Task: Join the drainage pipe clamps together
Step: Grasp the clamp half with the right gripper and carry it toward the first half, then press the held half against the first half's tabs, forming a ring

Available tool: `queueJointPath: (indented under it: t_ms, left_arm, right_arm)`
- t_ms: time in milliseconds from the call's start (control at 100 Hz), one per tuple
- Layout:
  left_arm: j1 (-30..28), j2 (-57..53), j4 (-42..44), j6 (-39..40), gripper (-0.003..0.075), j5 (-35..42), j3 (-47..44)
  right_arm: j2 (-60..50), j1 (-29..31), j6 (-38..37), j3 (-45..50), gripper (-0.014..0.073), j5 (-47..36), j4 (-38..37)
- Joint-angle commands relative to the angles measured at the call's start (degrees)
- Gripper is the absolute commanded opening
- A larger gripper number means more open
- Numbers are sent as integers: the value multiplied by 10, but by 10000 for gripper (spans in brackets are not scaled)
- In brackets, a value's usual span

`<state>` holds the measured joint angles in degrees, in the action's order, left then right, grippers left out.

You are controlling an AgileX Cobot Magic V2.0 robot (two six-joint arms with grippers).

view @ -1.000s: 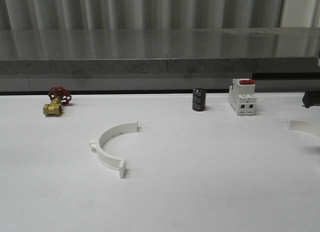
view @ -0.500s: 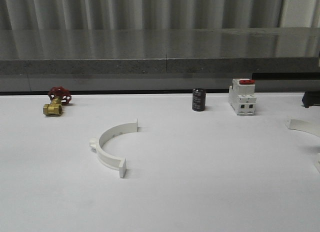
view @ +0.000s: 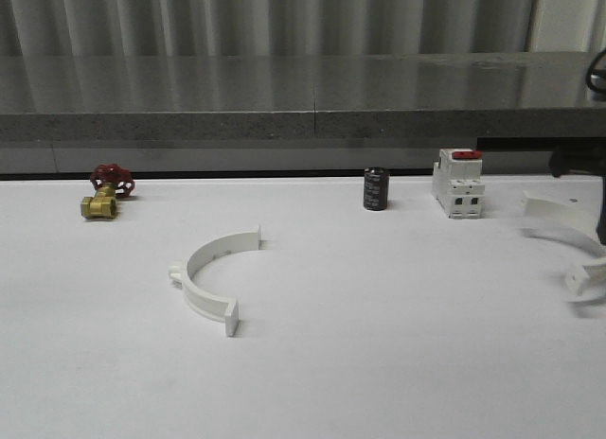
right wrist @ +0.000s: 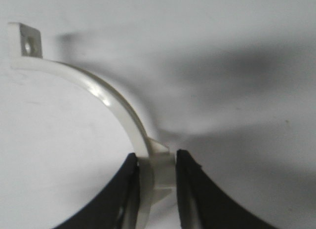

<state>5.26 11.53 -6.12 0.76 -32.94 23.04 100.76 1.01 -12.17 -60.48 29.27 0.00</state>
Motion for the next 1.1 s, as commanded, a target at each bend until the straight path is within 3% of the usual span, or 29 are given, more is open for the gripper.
queueJointPath:
  t_ms: [0,200,560,1090]
  left_arm:
    - [0,5,-9,1,-20,43,15]
    - [0,5,-9,1,-20,43,15]
    - [0,5,-9,1,-20,43,15]
    - [0,5,-9,1,-20,43,15]
  right_arm:
    - [-43,-29,-24,-26,110,1,4]
    - [-42,-117,-120,-65,110,51,-16]
    - [7,-276,-387,-119,110,86,-172]
    - [129,-369,-423,-263,110,136,-182]
